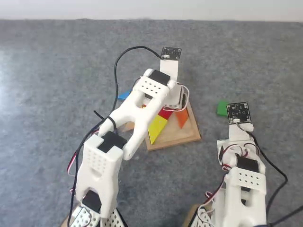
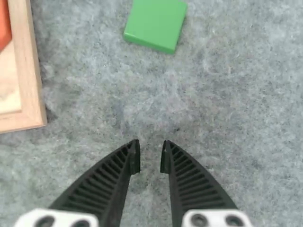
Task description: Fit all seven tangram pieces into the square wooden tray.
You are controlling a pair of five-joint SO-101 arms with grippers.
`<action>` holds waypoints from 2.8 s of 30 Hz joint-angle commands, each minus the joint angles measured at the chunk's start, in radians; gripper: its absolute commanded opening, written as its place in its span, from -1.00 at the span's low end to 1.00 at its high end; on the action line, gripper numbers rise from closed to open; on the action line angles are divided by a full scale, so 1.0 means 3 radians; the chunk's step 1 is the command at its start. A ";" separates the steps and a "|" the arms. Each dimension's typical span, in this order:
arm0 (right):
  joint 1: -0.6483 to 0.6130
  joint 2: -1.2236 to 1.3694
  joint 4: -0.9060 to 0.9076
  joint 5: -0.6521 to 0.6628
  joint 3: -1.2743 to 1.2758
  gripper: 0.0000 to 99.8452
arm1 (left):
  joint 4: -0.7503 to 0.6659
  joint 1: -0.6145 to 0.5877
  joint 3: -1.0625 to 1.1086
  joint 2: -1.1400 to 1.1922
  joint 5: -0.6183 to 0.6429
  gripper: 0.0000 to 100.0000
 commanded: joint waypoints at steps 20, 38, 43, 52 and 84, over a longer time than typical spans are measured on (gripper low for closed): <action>-0.0033 -0.0084 -0.0069 0.0031 -0.0031 -0.84 | 0.1672 -0.1913 -0.0407 -0.0593 -0.2082 -0.61; -0.0038 -0.0079 -0.0069 0.0031 -0.0031 -0.84 | -0.0854 -0.0941 0.3307 -0.2567 -0.2409 -0.83; -0.0038 -0.0079 -0.0069 0.0031 -0.0031 -0.84 | -0.0962 -0.0936 0.3112 -0.2281 -0.2322 -0.71; -0.0038 -0.0079 -0.0069 0.0031 -0.0031 -0.84 | -0.0956 -0.0777 0.2846 -0.1816 -0.2399 -0.70; -0.0038 -0.0079 -0.0069 0.0031 -0.0031 -0.84 | -0.0936 -0.0624 0.2964 -0.2153 -0.2419 -0.69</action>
